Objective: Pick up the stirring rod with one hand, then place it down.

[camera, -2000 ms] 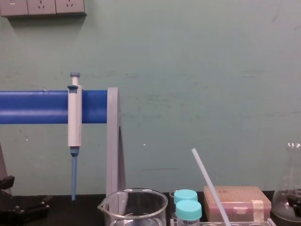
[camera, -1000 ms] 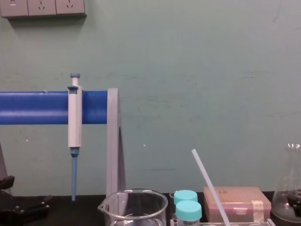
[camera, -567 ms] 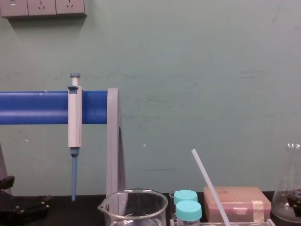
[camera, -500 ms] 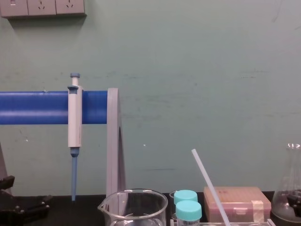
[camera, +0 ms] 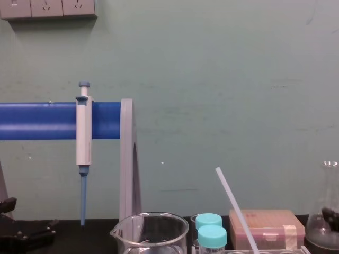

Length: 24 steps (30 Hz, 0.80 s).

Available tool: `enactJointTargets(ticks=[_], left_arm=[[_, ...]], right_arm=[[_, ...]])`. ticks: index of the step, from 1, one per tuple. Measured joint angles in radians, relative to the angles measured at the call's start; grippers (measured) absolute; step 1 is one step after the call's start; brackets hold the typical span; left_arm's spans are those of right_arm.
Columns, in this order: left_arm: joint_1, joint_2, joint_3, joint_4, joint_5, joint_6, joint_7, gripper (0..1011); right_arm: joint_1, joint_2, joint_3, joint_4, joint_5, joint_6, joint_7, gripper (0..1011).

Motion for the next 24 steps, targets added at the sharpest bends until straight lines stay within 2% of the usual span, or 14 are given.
enactJointTargets(ticks=[5, 6, 11, 15, 18, 22, 24], left_arm=[[0.0, 0.0, 0.0, 0.0, 0.0, 0.0, 0.0, 1000], [0.0, 0.0, 0.0, 0.0, 0.0, 0.0, 0.0, 1000], [0.0, 0.0, 0.0, 0.0, 0.0, 0.0, 0.0, 1000], [0.0, 0.0, 0.0, 0.0, 0.0, 0.0, 0.0, 1000], [0.0, 0.0, 0.0, 0.0, 0.0, 0.0, 0.0, 1000], [0.0, 0.0, 0.0, 0.0, 0.0, 0.0, 0.0, 1000], [0.0, 0.0, 0.0, 0.0, 0.0, 0.0, 0.0, 1000]], right_arm=[[0.018, -0.021, 0.031, -0.025, 0.08, 0.0, 0.082, 1003], [0.026, -0.028, 0.035, -0.035, 0.106, 0.001, 0.116, 1003], [0.055, -0.047, 0.037, -0.064, 0.168, 0.015, 0.219, 1003], [0.086, -0.068, 0.021, -0.071, 0.185, 0.035, 0.283, 1003], [0.121, -0.094, -0.001, -0.061, 0.19, 0.077, 0.328, 1003], [0.149, -0.115, -0.016, -0.04, 0.191, 0.117, 0.354, 1003], [0.17, -0.131, -0.028, -0.022, 0.191, 0.156, 0.365, 1003]])
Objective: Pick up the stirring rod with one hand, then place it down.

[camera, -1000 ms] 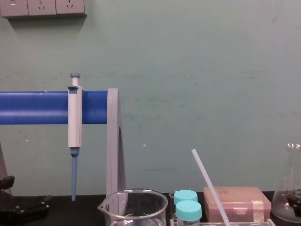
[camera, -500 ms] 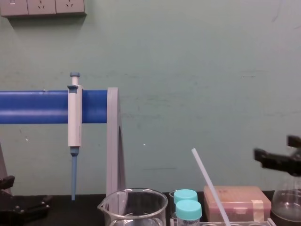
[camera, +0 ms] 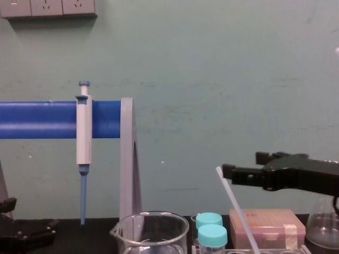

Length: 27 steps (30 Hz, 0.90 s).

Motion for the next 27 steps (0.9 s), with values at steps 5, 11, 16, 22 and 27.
enactJointTargets(ticks=[5, 11, 16, 22, 27], left_arm=[[0.0, 0.0, 0.0, 0.0, 0.0, 0.0, 0.0, 1000], [0.0, 0.0, 0.0, 0.0, 0.0, 0.0, 0.0, 1000], [0.0, 0.0, 0.0, 0.0, 0.0, 0.0, 0.0, 1000], [0.0, 0.0, 0.0, 0.0, 0.0, 0.0, 0.0, 1000], [0.0, 0.0, 0.0, 0.0, 0.0, 0.0, 0.0, 1000]], right_arm=[[0.04, -0.039, -0.014, 0.048, -0.009, 0.056, 0.011, 1003], [0.068, -0.073, -0.018, 0.095, -0.02, 0.088, 0.024, 1003], [0.082, -0.095, -0.018, 0.125, -0.029, 0.119, 0.031, 1003], [0.087, -0.109, -0.013, 0.141, -0.045, 0.139, 0.035, 1003], [0.087, -0.109, -0.012, 0.141, -0.046, 0.141, 0.035, 1003]])
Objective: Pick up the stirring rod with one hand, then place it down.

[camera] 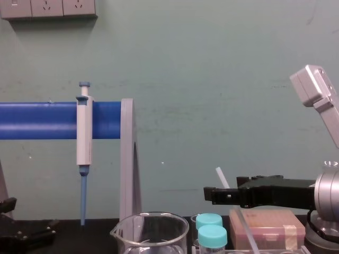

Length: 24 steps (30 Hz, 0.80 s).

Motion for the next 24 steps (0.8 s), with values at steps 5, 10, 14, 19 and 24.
enactJointTargets(ticks=[5, 10, 14, 19, 24], left_arm=[[0.0, 0.0, 0.0, 0.0, 0.0, 0.0, 0.0, 1000], [0.0, 0.0, 0.0, 0.0, 0.0, 0.0, 0.0, 1000], [0.0, 0.0, 0.0, 0.0, 0.0, 0.0, 0.0, 1000], [0.0, 0.0, 0.0, 0.0, 0.0, 0.0, 0.0, 1000], [0.0, 0.0, 0.0, 0.0, 0.0, 0.0, 0.0, 1000]], right_arm=[[0.0, 0.0, 0.0, 0.0, 0.001, 0.0, 0.0, 1003], [0.0, 0.001, 0.0, -0.001, 0.002, -0.002, 0.0, 931], [0.0, 0.001, 0.0, -0.001, 0.002, -0.002, 0.0, 820], [-0.001, 0.001, 0.0, -0.001, 0.003, -0.003, 0.0, 682], [-0.001, 0.002, 0.0, -0.002, 0.003, -0.003, -0.001, 537]])
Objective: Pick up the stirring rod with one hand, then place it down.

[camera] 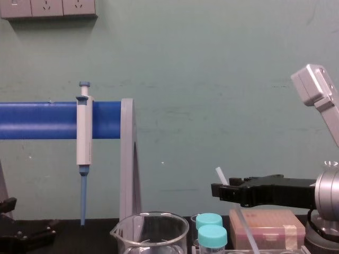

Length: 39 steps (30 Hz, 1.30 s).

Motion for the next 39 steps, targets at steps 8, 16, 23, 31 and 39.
enactJointTargets(ticks=[8, 16, 23, 31, 39], left_arm=[[0.0, 0.0, 0.0, 0.0, 0.0, 0.0, 0.0, 1000], [0.0, 0.0, 0.0, 0.0, 0.0, 0.0, 0.0, 1000], [0.0, 0.0, 0.0, 0.0, 0.0, 0.0, 0.0, 1000], [0.0, 0.0, 0.0, 0.0, 0.0, 0.0, 0.0, 1000], [0.0, 0.0, 0.0, 0.0, 0.0, 0.0, 0.0, 1000]], right_arm=[[0.0, 0.0, 0.0, 0.0, 0.0, -0.001, 0.0, 264], [0.0, 0.0, 0.0, 0.0, 0.001, -0.001, -0.001, 72], [0.0, 0.0, 0.0, 0.0, 0.001, -0.001, -0.001, 72], [-0.042, -0.017, 0.036, -0.011, -0.013, -0.147, 0.003, 72], [-0.1, -0.014, 0.063, -0.033, -0.059, -0.323, 0.024, 72]])
